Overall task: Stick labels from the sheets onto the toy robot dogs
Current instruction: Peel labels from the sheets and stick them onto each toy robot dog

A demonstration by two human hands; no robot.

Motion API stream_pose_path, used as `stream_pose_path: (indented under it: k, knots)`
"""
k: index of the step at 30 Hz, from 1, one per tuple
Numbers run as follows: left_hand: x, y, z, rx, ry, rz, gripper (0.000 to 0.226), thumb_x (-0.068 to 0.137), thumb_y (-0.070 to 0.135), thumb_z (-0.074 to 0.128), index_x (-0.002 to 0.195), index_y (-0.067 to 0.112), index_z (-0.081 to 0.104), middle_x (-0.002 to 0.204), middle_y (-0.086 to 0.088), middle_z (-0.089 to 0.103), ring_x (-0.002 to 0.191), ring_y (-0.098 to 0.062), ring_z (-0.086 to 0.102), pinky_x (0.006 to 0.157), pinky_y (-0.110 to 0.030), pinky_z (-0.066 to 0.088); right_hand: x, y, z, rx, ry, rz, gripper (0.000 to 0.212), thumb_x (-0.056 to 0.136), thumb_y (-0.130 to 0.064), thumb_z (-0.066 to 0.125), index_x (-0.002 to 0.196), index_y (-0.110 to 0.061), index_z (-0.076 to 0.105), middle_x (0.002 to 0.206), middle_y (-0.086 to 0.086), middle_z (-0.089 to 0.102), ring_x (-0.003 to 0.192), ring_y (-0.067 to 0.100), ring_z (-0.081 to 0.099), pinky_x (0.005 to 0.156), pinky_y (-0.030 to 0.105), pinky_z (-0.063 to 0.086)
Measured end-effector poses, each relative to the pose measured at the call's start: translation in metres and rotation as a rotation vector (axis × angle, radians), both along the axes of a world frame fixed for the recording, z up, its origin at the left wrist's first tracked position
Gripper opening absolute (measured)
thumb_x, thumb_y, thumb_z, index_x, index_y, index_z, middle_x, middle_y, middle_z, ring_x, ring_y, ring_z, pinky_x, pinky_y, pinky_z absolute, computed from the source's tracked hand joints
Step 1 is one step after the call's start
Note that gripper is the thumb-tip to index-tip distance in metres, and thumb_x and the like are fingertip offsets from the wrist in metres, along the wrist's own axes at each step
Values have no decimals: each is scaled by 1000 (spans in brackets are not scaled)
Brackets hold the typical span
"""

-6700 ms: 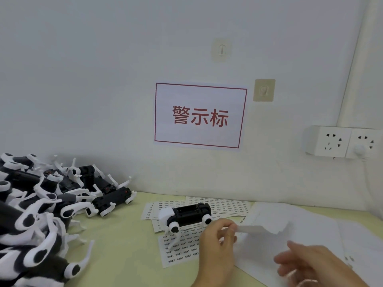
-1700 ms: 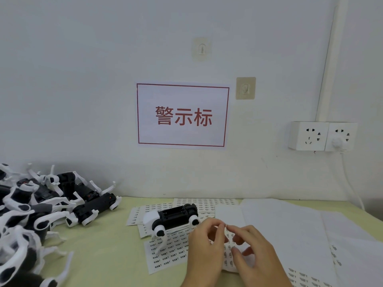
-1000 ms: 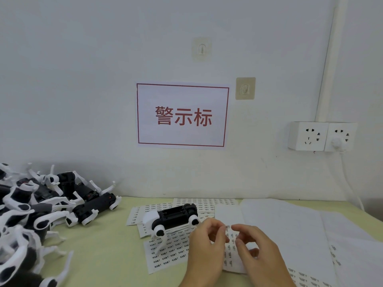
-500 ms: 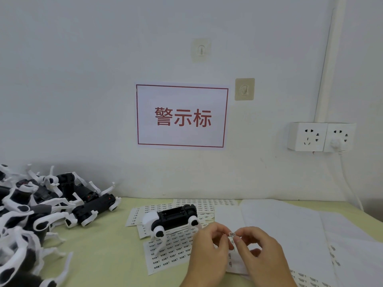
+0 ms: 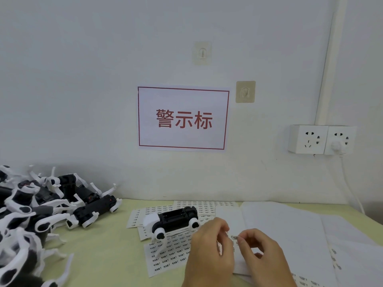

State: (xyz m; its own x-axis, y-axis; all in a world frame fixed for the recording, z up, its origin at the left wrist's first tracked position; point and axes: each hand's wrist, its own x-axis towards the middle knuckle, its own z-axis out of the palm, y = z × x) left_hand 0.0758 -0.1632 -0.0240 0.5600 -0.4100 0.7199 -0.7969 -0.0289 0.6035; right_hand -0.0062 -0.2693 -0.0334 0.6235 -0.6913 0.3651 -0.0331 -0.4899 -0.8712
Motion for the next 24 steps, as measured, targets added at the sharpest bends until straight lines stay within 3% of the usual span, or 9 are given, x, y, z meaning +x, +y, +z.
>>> stream_pose_path:
  k: [3,7,11,13,15,19,24]
  knots:
    - [7,4,16,132,-92,50,24,84,20,45,103,24,60,98,18,54,90,3,50,77,-12,42,0,0,0,12,6,0,23,85,-4,70,68,-20,66,69,-9,68,66,2,61,53,11,43]
    - [35,19,40,447,-279,285,42,88,27,41,130,31,42,125,13,42,117,-7,39,102,-25,34,0,0,1,30,8,14,21,85,-5,71,69,-18,67,68,-7,69,65,2,61,53,12,43]
    - [65,45,49,840,-181,436,59,90,44,40,145,28,26,140,6,44,132,-17,36,113,-38,26,0,1,3,45,7,21,21,85,-3,71,69,-15,68,66,-7,69,62,2,60,52,12,43]
    - [74,54,50,1024,-120,435,63,91,45,44,146,24,24,135,3,50,127,-21,42,106,-40,32,-1,1,4,46,12,19,20,84,-3,71,69,-15,68,65,-5,69,62,2,60,52,11,43]
    - [77,58,50,1103,-137,452,49,93,37,48,137,20,35,125,2,55,118,-22,47,91,-36,37,-1,1,4,47,16,18,19,84,-4,72,69,-15,68,65,-3,69,63,3,60,52,11,42]
    - [76,59,55,1049,-102,476,29,94,38,53,117,21,48,113,2,56,99,-19,50,76,-30,34,-1,1,4,46,21,19,19,84,-5,72,69,-16,68,65,-3,69,63,4,60,53,12,43]
    - [72,58,59,915,-30,477,39,88,56,59,97,25,38,88,9,47,79,-15,50,68,-30,35,0,1,4,42,32,26,17,85,-6,72,71,-16,68,67,-2,70,65,5,61,53,11,43]
